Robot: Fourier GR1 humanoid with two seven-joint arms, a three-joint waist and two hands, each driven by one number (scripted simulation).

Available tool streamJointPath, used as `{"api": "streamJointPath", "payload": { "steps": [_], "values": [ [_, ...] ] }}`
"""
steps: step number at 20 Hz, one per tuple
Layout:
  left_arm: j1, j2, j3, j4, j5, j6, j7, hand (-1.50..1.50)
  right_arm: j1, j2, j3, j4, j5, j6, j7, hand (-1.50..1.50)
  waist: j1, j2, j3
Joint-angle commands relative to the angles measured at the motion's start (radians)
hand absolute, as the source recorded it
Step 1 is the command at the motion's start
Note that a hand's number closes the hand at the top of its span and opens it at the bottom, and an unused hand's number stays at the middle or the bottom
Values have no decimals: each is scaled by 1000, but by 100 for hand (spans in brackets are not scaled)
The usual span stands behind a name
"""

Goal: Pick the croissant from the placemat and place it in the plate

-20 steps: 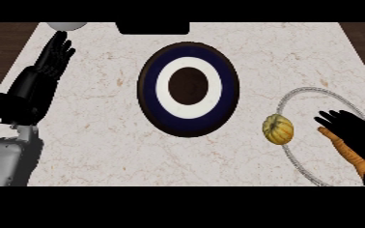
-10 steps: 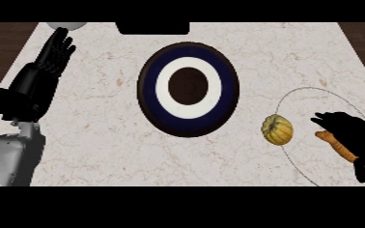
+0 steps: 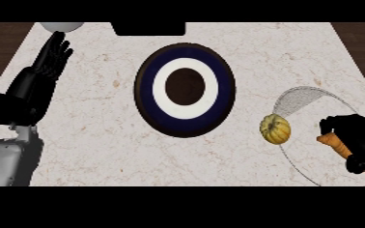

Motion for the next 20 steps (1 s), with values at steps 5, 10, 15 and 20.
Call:
{"api": "streamJointPath", "payload": {
  "steps": [5, 10, 15, 20],
  "values": [
    [43, 23, 51, -1, 4, 17, -1, 0, 188, 242, -285, -14, -186, -144, 363, 150, -74, -8, 14],
    [52, 15, 28, -18, 2, -1, -8, 0, 307, 359, -259, -277, -186, -209, 387, 150, -47, -7, 12],
    [54, -1, 8, -17, -10, 0, -11, 0, 353, 419, -210, -518, -254, -197, 301, 150, -37, -6, 12],
    [44, 5, 15, -30, 1, -7, -1, 0, 354, 519, -108, -725, -341, -177, 252, 150, -23, -8, 12]
  ]
}}
